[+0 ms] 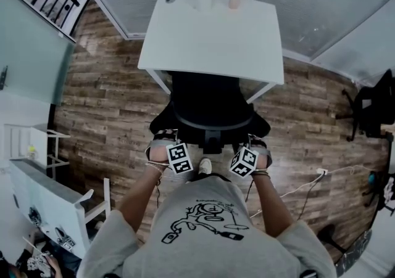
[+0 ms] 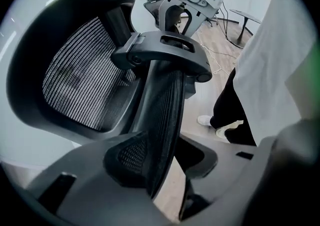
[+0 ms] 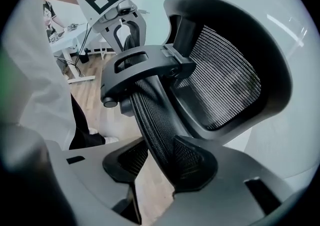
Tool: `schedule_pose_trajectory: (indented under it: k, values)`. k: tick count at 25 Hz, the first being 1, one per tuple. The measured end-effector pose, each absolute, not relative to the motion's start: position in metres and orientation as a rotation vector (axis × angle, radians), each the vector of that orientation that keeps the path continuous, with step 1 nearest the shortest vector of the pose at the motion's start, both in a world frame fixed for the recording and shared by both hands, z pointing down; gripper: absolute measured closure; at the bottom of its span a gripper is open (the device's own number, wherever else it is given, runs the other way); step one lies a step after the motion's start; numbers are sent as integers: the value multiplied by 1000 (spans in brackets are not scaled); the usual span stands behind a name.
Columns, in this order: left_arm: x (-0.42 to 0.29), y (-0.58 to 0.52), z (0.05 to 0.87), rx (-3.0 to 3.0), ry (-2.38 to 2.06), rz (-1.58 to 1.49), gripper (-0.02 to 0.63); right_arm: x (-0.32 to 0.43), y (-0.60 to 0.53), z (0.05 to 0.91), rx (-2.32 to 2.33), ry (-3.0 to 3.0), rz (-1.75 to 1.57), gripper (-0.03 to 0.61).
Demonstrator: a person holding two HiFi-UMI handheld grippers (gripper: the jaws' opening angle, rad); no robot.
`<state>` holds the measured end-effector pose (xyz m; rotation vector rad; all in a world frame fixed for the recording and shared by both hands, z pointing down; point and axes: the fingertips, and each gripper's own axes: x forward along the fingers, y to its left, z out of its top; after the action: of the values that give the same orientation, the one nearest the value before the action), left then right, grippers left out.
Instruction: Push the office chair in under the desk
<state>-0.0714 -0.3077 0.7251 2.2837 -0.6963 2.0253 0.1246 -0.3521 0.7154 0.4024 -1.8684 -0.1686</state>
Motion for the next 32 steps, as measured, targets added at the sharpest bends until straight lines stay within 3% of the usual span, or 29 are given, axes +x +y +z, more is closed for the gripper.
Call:
schedule_pose_trajectory:
  k: [19,24,32]
  values:
    - [-87,-321,724,2212,-842,2009,453,112,-363,713,368,-1900,-209,400]
    - [-90,-322,725,2210,-876,2012,402,109,-361,714,406,-1920,-205,390]
    - [-88,-316,706,2259,-961,1915,400,110,-353,692,475,-1936,-115,390]
